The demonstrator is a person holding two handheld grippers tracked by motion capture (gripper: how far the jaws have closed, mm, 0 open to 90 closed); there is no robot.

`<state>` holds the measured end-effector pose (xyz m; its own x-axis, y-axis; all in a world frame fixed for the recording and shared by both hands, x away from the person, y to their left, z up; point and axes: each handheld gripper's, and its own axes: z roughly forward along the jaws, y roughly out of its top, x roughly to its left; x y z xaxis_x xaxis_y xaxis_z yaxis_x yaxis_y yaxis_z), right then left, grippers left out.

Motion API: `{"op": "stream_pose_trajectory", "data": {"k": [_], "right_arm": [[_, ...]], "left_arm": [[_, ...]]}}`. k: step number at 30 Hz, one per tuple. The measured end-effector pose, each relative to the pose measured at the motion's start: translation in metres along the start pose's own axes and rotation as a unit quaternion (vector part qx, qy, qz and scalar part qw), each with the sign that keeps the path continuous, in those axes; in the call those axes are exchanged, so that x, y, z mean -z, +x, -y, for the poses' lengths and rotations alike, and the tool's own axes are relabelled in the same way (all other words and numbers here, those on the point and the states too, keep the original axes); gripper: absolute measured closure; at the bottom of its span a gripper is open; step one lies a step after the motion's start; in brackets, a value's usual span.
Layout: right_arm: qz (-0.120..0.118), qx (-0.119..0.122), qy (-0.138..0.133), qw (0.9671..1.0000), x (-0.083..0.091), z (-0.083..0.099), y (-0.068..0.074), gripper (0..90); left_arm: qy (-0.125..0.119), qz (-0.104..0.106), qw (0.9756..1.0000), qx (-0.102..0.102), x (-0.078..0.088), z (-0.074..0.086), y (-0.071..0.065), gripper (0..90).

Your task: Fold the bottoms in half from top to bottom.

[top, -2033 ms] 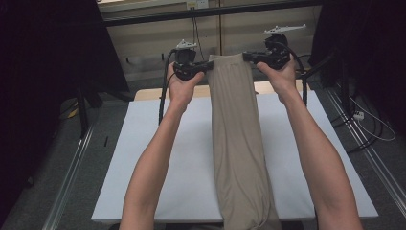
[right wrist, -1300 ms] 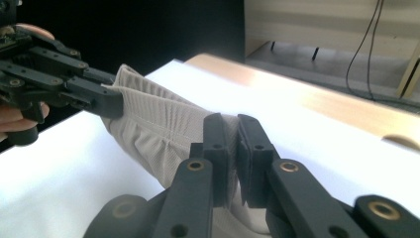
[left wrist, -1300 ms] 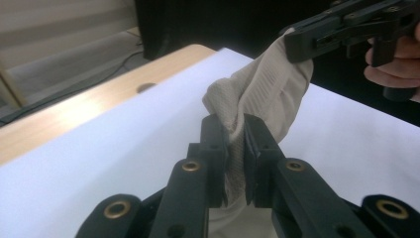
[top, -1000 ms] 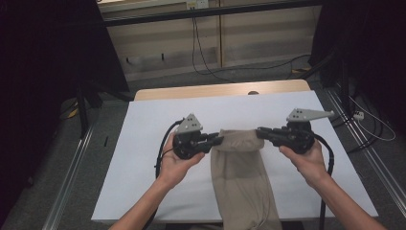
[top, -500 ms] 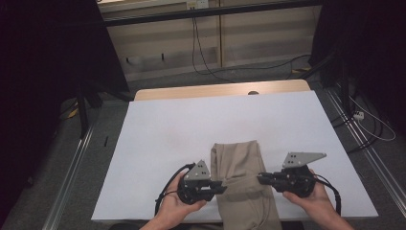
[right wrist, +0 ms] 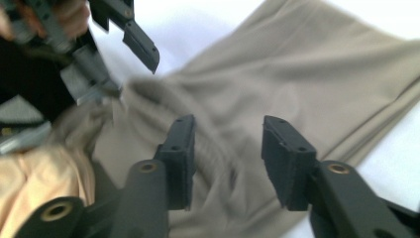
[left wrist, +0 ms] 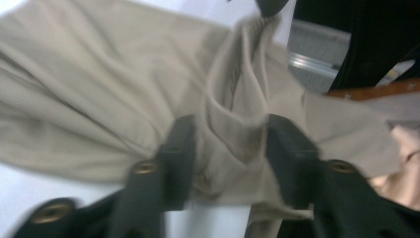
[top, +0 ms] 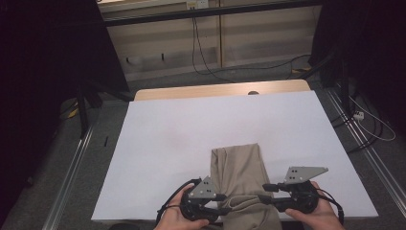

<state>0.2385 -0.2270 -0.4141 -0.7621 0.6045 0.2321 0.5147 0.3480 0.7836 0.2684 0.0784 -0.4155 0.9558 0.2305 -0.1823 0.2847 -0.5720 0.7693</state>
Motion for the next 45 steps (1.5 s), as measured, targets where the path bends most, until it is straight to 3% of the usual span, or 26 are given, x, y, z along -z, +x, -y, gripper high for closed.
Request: {"op": "stream_pose_trajectory", "data": {"k": [4,6,9,12,14,16,17,20,23,24,26,27,28,30,32,34,36,38,41,43,45], "right_arm": [[0.006,-0.001,-0.005,1.0,-0.006,-0.009,-0.009,66.7],[0.009,0.002,0.019,0.9998,-0.017,-0.007,-0.01,67.7],[-0.009,0.02,0.059,0.998,-0.029,-0.001,-0.004,71.0],[-0.016,0.029,0.087,0.9957,-0.031,0.008,0.005,73.2],[-0.023,0.017,0.103,0.9943,-0.031,0.015,0.01,74.2],[-0.016,0.025,0.104,0.9942,-0.031,0.015,0.014,72.9],[-0.017,0.023,0.103,0.9943,-0.031,0.013,0.013,69.5],[-0.008,0.017,0.088,0.996,-0.031,0.007,0.007,63.8],[0.005,0.01,0.069,0.9976,-0.029,-0.003,-0.004,62.7],[0.014,0.012,0.064,0.9977,-0.029,-0.006,-0.008,62.6],[0.031,0.007,0.057,0.9979,-0.03,-0.013,-0.02,62.9],[0.041,0.008,0.052,0.9978,-0.029,-0.017,-0.026,63.1],[0.05,0.005,0.045,0.9977,-0.029,-0.021,-0.032,63.1],[0.072,0.002,0.039,0.9966,-0.031,-0.028,-0.044,62.9],[0.088,-0.001,0.033,0.9956,-0.034,-0.035,-0.057,60.2],[0.098,-0.021,0.036,0.9943,-0.04,-0.043,-0.069,59.2],[0.116,-0.018,0.03,0.9926,-0.047,-0.05,-0.079,58.8],[0.127,-0.03,0.035,0.9908,-0.056,-0.057,-0.091,59.2],[0.124,-0.056,0.023,0.9905,-0.069,-0.061,-0.108,59.5],[0.134,-0.049,0.041,0.9889,-0.077,-0.061,-0.116,58.7],[0.127,-0.066,0.043,0.9887,-0.083,-0.059,-0.124,57.7]], "left_arm": [[-0.019,-0.022,0.9994,0.017,0.005,-0.006,0.015,52.8],[-0.01,-0.034,0.9992,0.02,0.003,-0.006,0.021,53.8],[-0.008,-0.056,0.9981,0.024,0.005,-0.007,0.034,51.0],[-0.019,-0.085,0.9949,0.053,0.009,-0.01,0.057,49.0],[-0.019,-0.102,0.9925,0.066,0.01,-0.014,0.072,49.2],[-0.014,-0.126,0.9897,0.067,0.005,-0.019,0.087,49.4],[-0.017,-0.129,0.9885,0.078,0.002,-0.022,0.094,49.5],[-0.019,-0.143,0.9863,0.081,-0.01,-0.034,0.112,46.2],[-0.018,-0.14,0.985,0.098,-0.025,-0.047,0.122,43.2],[-0.016,-0.14,0.9852,0.098,-0.031,-0.05,0.125,42.8],[0.006,-0.158,0.984,0.081,-0.042,-0.052,0.13,45.0],[0.018,-0.162,0.9832,0.083,-0.046,-0.051,0.133,46.2],[0.024,-0.172,0.9805,0.093,-0.048,-0.047,0.136,49.4],[0.036,-0.176,0.9793,0.093,-0.047,-0.044,0.141,60.0],[0.035,-0.178,0.9776,0.107,-0.042,-0.041,0.145,60.8],[0.04,-0.18,0.9775,0.102,-0.038,-0.038,0.146,61.2],[0.037,-0.185,0.9757,0.111,-0.036,-0.033,0.148,62.0],[0.037,-0.175,0.9759,0.124,-0.035,-0.03,0.151,63.6],[0.038,-0.178,0.9766,0.115,-0.034,-0.03,0.151,63.5],[0.041,-0.181,0.9759,0.116,-0.033,-0.028,0.153,63.4],[0.036,-0.176,0.9758,0.125,-0.031,-0.027,0.154,63.3]]}}
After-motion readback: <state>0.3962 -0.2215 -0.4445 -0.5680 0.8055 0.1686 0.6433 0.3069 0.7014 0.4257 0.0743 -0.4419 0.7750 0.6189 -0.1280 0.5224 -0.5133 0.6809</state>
